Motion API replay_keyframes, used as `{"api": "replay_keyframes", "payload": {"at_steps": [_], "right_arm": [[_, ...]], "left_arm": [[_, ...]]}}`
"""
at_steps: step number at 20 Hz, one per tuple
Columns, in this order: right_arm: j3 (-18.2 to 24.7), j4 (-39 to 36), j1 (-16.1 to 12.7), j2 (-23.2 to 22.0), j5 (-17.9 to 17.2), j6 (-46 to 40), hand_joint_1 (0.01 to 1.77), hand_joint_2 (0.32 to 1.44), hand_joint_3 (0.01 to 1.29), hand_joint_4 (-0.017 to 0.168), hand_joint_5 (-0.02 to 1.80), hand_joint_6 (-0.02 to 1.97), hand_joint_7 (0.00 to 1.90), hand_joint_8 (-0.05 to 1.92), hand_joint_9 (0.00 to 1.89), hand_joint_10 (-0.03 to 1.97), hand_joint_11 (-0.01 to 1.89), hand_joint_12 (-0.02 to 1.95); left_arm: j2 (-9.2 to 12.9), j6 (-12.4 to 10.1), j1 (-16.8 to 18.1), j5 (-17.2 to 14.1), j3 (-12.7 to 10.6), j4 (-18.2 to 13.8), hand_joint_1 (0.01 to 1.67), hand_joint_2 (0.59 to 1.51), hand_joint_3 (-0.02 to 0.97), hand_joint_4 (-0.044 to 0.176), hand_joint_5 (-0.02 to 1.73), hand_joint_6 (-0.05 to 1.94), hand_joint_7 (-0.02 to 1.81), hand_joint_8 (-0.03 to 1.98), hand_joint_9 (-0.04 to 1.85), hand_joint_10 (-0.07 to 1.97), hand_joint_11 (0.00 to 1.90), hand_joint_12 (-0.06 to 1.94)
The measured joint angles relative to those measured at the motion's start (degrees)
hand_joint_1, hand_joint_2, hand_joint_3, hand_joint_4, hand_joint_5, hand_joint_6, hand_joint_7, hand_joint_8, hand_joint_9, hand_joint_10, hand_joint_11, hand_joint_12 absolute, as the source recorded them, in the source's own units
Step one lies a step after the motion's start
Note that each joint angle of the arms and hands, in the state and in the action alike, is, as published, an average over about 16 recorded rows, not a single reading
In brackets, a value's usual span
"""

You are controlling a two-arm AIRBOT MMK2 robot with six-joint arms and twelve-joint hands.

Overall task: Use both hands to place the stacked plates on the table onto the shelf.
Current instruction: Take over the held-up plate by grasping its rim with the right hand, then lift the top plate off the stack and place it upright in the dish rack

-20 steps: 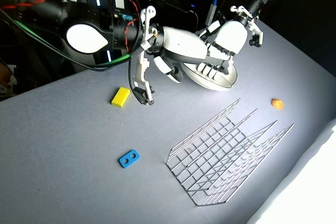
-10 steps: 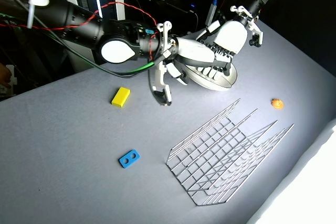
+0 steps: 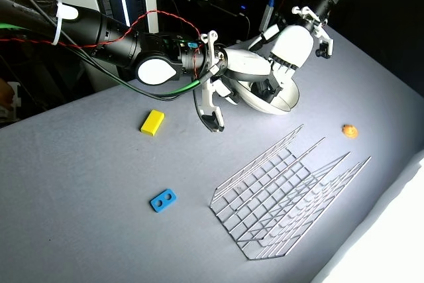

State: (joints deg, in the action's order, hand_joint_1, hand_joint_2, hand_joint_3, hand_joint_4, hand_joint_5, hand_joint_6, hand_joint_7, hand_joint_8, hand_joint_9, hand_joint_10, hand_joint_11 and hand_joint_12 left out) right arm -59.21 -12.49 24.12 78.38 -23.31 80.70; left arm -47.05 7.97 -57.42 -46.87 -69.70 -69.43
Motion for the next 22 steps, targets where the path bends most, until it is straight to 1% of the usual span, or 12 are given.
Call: {"api": "replay_keyframes", "payload": {"at_steps": [3, 5, 7, 13, 18, 22], "right_arm": [[-0.1, -0.1, 0.0, 0.2, -0.6, 0.1, 1.14, 0.99, 0.01, -0.002, 0.82, 0.73, 0.91, 0.72, 1.10, 0.10, 0.64, 1.28], [0.1, 0.1, -0.1, 0.1, -0.7, 0.1, 1.14, 0.98, 0.01, -0.001, 0.82, 0.81, 0.91, 0.82, 1.13, 0.12, 0.66, 1.29], [0.4, 0.4, -0.4, -0.1, -0.8, 0.1, 1.15, 0.98, 0.01, 0.000, 0.82, 0.85, 0.92, 0.89, 1.14, 0.14, 0.66, 1.29], [2.5, 2.5, -2.5, -1.8, -0.9, 0.2, 1.15, 0.98, 0.01, 0.004, 0.85, 0.95, 0.96, 0.99, 1.14, 0.20, 0.65, 1.26], [5.2, 5.0, -5.3, -4.3, -0.6, 0.2, 1.16, 1.00, 0.01, 0.010, 0.88, 1.01, 0.97, 1.00, 1.12, 0.24, 0.67, 1.22], [7.7, 7.5, -8.0, -7.0, -0.3, 0.2, 1.17, 1.01, 0.01, 0.007, 0.90, 1.03, 0.99, 1.00, 1.11, 0.28, 0.69, 1.21]], "left_arm": [[0.9, -0.1, 1.4, 0.0, -0.4, 1.7, 0.02, 1.121, 0.018, 0.003, 0.03, 0.00, 0.03, 0.00, 0.02, 0.01, 0.02, -0.01], [1.5, -0.1, 2.5, 0.1, -0.9, 2.7, 0.02, 1.120, 0.018, 0.003, 0.03, 0.01, 0.03, 0.00, 0.02, 0.01, 0.02, -0.01], [2.1, -0.1, 3.6, 0.2, -1.4, 3.7, 0.02, 1.120, 0.018, 0.004, 0.04, 0.01, 0.04, 0.01, 0.02, 0.01, 0.02, -0.01], [3.8, -0.3, 7.0, 1.0, -3.4, 6.0, 0.02, 1.118, 0.018, 0.002, 0.04, 0.02, 0.04, 0.01, 0.02, 0.01, 0.02, 0.00], [4.3, -0.4, 8.8, 3.1, -5.3, 6.2, 0.02, 1.117, 0.018, 0.003, 0.05, 0.02, 0.05, 0.01, 0.02, 0.01, 0.02, -0.01], [4.4, -0.5, 9.6, 5.3, -6.6, 6.3, 0.02, 1.117, 0.018, 0.003, 0.05, 0.02, 0.05, 0.01, 0.02, 0.01, 0.02, -0.01]]}}
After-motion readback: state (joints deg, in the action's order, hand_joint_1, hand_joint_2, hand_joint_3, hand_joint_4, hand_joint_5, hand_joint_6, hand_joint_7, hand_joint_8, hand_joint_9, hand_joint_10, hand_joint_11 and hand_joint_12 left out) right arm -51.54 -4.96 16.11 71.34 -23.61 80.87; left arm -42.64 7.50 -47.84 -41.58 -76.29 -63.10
